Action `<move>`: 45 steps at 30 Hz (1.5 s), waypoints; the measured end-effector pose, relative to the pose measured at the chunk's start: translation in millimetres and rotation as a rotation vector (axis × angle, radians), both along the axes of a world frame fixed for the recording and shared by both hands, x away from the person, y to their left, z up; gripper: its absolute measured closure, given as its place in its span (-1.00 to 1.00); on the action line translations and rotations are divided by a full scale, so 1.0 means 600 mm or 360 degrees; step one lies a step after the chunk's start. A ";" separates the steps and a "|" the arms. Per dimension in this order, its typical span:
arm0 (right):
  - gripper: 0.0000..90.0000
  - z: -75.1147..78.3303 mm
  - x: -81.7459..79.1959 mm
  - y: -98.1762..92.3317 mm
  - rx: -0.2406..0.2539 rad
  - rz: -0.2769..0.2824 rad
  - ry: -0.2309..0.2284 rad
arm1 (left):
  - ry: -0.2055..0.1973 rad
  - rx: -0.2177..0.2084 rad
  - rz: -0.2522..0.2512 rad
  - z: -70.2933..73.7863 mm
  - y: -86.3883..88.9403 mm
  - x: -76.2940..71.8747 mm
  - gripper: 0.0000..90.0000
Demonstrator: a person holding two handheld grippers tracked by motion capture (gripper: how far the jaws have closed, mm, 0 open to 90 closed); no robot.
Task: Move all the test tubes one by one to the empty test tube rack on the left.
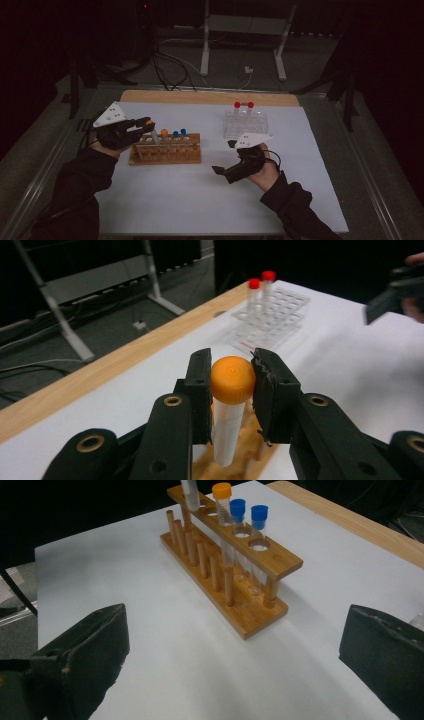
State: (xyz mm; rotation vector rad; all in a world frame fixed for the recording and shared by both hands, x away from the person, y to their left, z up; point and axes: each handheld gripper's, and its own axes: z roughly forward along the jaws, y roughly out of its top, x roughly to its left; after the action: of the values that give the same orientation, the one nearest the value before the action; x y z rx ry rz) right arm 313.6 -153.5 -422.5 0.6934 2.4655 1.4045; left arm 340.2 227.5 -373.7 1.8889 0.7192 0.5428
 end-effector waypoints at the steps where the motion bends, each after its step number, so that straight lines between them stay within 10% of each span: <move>1: -1.00 0.000 0.000 0.000 -0.0006 0.0001 -0.0001 | 0.0002 0.0001 0.0010 -0.001 0.001 0.004 0.60; 25: -1.00 -0.010 0.000 -0.011 0.0008 0.0023 0.0009 | 0.0134 0.0013 0.0085 -0.092 -0.010 0.051 0.60; 45: -1.00 -0.006 0.002 -0.016 0.0023 0.0023 0.0012 | 0.0189 0.0037 0.0078 -0.121 -0.010 0.056 0.59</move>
State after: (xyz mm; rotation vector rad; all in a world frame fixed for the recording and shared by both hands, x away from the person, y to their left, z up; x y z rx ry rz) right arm 314.7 -163.1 -426.3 0.6866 2.4735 1.4286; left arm 373.9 221.5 -446.5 1.9414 0.8418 0.4748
